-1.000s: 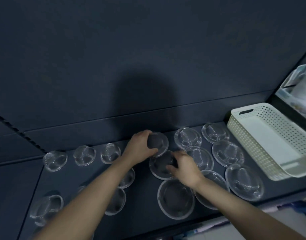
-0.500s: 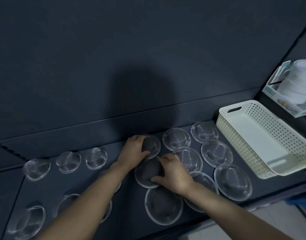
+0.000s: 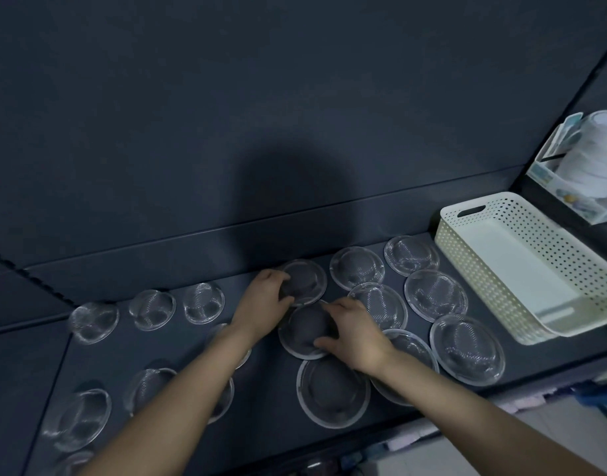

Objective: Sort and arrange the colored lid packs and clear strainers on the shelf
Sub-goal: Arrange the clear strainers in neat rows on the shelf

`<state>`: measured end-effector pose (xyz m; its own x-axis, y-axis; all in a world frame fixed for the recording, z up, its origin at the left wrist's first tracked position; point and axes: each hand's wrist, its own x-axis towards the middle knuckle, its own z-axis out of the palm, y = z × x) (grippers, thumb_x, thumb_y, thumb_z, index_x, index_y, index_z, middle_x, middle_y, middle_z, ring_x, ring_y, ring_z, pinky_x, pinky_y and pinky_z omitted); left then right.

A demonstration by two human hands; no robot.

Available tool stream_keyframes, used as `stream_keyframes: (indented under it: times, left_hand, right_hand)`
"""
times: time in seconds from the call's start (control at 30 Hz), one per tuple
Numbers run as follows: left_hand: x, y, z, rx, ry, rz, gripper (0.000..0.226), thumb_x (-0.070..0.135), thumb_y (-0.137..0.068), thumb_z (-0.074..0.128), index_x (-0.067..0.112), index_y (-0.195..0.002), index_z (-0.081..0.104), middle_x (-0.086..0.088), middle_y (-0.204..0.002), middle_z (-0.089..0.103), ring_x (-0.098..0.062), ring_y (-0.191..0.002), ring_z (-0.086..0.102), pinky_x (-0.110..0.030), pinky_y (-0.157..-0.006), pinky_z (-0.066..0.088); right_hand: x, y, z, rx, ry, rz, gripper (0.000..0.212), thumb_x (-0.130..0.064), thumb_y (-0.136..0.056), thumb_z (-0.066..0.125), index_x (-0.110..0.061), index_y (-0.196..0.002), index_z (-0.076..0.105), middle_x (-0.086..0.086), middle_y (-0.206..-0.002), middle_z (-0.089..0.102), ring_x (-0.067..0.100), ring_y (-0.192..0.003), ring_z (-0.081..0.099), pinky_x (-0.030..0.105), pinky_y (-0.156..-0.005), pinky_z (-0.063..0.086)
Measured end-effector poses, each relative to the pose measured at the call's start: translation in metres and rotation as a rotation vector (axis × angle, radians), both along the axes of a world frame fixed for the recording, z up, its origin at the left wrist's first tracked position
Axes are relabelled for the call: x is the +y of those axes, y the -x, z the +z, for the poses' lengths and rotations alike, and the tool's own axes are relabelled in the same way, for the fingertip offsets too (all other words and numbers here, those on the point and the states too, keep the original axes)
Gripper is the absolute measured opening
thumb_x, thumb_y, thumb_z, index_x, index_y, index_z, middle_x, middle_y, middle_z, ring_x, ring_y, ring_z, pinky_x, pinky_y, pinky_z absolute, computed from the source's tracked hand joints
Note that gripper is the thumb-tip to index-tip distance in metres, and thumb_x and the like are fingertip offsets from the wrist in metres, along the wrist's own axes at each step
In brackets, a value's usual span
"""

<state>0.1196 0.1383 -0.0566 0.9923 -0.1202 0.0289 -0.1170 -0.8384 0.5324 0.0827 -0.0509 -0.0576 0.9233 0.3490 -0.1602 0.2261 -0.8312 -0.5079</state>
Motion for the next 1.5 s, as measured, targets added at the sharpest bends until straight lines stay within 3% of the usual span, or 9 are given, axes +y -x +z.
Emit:
stream_keyframes:
  times: [0.17,0.27,0.33,0.43,0.53,0.83,1.07,1.3,1.5]
  left_hand:
    - [-0.003,0.024,0.001,-0.041,0.057,-0.050,0.024,0.011,-0.081,0.067,0.006,-0.105,0.067,-0.008,-0.106,0.064,-0.021,-0.101,0.059,-0.017,-0.085,0.036]
    - [-0.003,0.036,-0.001,-0.008,0.049,-0.110,0.030,0.016,-0.081,0.068,0.011,-0.110,0.065,-0.005,-0.110,0.062,-0.018,-0.103,0.058,-0.016,-0.084,0.036]
    - [-0.004,0.042,-0.004,0.045,0.020,-0.156,0.038,0.020,-0.082,0.067,0.013,-0.119,0.060,-0.003,-0.118,0.060,-0.017,-0.109,0.056,-0.016,-0.088,0.037]
    - [-0.005,0.047,-0.006,0.094,-0.007,-0.180,0.053,0.026,-0.083,0.068,0.015,-0.131,0.051,-0.003,-0.133,0.052,-0.016,-0.122,0.049,-0.022,-0.102,0.036]
    - [-0.008,0.049,-0.006,0.120,-0.025,-0.189,0.062,0.029,-0.083,0.069,0.015,-0.138,0.044,-0.004,-0.139,0.046,-0.016,-0.127,0.044,-0.026,-0.105,0.036]
    - [-0.020,0.046,-0.005,0.139,-0.105,-0.177,0.081,0.036,-0.077,0.073,0.017,-0.144,0.034,-0.006,-0.146,0.039,-0.026,-0.132,0.035,-0.034,-0.109,0.033]
    - [-0.021,0.047,-0.006,0.101,-0.019,-0.107,0.074,0.039,-0.071,0.076,0.013,-0.134,0.046,-0.005,-0.136,0.049,-0.023,-0.125,0.043,-0.031,-0.101,0.038]
    - [-0.020,0.047,-0.007,0.111,-0.065,-0.142,0.076,0.037,-0.075,0.075,0.014,-0.139,0.041,-0.005,-0.140,0.045,-0.023,-0.129,0.040,-0.034,-0.105,0.036]
    - [-0.016,0.044,-0.006,0.103,-0.037,-0.120,0.073,0.039,-0.071,0.077,0.016,-0.133,0.046,-0.003,-0.135,0.049,-0.021,-0.124,0.045,-0.032,-0.101,0.039]
  right_hand:
    - [-0.007,0.010,0.005,-0.024,-0.018,-0.036,0.038,-0.023,-0.078,0.068,-0.014,-0.114,0.059,0.007,-0.112,0.053,0.027,-0.111,0.048,0.028,-0.094,0.040]
    - [-0.009,0.024,0.012,-0.026,-0.020,-0.061,0.023,-0.026,-0.080,0.066,-0.013,-0.099,0.062,0.007,-0.103,0.055,0.026,-0.102,0.054,0.027,-0.087,0.042]
    - [-0.008,0.037,0.014,0.010,0.021,-0.024,0.033,-0.037,-0.080,0.066,-0.015,-0.103,0.063,0.009,-0.103,0.056,0.025,-0.102,0.055,0.027,-0.087,0.043]
    - [-0.003,0.056,0.014,0.068,0.140,0.067,0.060,-0.054,-0.074,0.066,-0.018,-0.121,0.057,0.009,-0.118,0.052,0.026,-0.115,0.047,0.030,-0.099,0.040]
    - [0.001,0.066,0.017,0.060,0.228,0.092,0.073,-0.057,-0.073,0.067,-0.020,-0.133,0.048,0.007,-0.126,0.046,0.027,-0.118,0.039,0.033,-0.103,0.036]
    - [0.006,0.078,0.017,0.026,0.236,0.061,0.068,-0.044,-0.073,0.067,-0.013,-0.131,0.048,0.009,-0.121,0.046,0.027,-0.116,0.039,0.030,-0.102,0.036]
    - [-0.003,0.071,0.022,0.083,0.142,-0.008,0.067,-0.045,-0.070,0.065,-0.021,-0.131,0.050,0.007,-0.118,0.051,0.027,-0.118,0.042,0.035,-0.103,0.039]
    - [0.000,0.075,0.023,0.080,0.194,0.024,0.068,-0.047,-0.072,0.067,-0.018,-0.131,0.049,0.007,-0.120,0.049,0.027,-0.117,0.041,0.036,-0.103,0.039]
    - [-0.003,0.071,0.021,0.079,0.173,0.009,0.069,-0.047,-0.072,0.070,-0.017,-0.131,0.049,0.006,-0.121,0.047,0.026,-0.119,0.039,0.033,-0.104,0.038]
